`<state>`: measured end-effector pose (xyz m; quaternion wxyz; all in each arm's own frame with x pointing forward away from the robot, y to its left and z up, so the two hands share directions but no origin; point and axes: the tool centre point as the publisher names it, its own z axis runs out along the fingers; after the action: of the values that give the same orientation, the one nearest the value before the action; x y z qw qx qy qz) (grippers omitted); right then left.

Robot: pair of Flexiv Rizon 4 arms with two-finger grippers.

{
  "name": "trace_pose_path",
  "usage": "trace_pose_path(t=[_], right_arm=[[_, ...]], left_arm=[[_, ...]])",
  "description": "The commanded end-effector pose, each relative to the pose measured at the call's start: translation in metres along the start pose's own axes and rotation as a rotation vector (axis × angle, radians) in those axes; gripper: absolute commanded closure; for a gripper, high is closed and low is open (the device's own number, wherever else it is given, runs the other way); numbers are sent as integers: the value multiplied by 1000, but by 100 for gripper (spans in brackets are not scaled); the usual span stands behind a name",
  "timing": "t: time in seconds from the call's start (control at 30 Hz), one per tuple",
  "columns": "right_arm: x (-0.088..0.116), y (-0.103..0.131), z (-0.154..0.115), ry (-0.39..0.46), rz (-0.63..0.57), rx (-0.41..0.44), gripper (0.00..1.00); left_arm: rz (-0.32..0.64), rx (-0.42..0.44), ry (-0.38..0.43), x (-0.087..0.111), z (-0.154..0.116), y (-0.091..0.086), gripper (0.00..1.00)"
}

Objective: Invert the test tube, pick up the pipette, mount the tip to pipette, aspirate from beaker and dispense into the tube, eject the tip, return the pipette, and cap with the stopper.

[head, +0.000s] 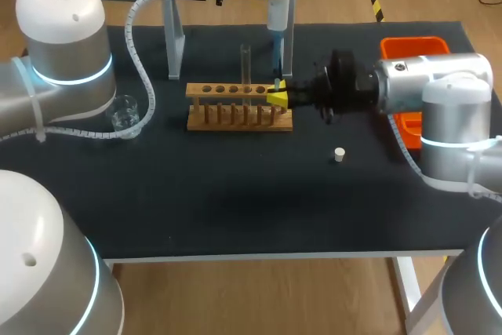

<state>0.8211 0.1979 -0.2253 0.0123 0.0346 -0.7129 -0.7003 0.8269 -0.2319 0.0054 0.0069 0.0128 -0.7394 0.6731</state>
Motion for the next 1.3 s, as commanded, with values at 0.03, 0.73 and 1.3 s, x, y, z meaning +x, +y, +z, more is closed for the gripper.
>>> trace_pose_path(t=[0.03, 0.73, 1.3], right_arm=[[2, 3, 0, -1, -1, 2, 100], [2, 14, 1, 6, -11, 8, 100], [0, 21, 3, 9, -20, 13, 100]], left_arm=[[0, 1, 1, -1, 0, 0, 100], [0, 1, 1, -1, 0, 0, 100], [0, 1, 1, -1, 0, 0, 100]])
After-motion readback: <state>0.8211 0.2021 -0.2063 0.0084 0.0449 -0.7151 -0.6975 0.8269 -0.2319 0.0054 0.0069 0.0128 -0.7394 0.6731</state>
